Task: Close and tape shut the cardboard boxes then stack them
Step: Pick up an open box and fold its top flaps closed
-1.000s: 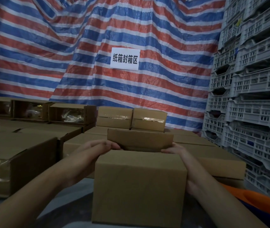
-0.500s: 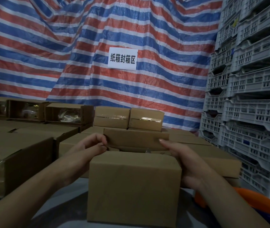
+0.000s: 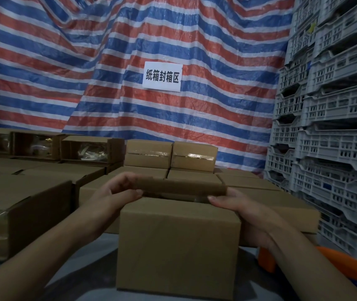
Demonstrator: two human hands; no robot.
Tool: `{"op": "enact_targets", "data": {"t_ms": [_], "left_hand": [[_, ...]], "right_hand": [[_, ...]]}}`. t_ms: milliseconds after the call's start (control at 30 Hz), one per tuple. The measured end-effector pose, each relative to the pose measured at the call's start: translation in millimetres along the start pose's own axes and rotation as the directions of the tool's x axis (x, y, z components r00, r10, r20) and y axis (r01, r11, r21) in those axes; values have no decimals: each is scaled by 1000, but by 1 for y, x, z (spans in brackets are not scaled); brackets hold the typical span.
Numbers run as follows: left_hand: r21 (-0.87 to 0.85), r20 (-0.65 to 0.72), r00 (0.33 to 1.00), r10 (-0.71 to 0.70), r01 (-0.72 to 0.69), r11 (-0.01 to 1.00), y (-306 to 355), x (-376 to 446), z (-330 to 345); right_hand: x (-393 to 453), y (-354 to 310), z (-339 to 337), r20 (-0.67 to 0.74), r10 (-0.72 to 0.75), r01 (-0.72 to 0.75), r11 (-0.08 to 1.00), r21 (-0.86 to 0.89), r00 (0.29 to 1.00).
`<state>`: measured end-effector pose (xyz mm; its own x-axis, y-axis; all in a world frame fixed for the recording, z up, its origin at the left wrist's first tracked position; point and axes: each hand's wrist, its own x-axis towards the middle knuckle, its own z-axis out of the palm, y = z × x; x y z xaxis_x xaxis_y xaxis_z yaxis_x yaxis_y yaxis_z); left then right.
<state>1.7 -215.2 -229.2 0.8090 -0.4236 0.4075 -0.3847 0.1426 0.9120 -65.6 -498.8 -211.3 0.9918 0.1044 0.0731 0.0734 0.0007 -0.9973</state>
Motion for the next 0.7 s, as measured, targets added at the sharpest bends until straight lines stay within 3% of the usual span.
{"op": "enact_targets", "data": {"t_ms": [400, 700], "left_hand": [[158, -83, 993, 78, -65, 985, -3, 1, 3], [145, -88, 992, 92, -78, 986, -7, 2, 3]], "right_hand": [[0, 1, 5, -24, -53, 52, 998, -18, 998], [0, 1, 8, -34, -53, 52, 998, -37, 998]]}}
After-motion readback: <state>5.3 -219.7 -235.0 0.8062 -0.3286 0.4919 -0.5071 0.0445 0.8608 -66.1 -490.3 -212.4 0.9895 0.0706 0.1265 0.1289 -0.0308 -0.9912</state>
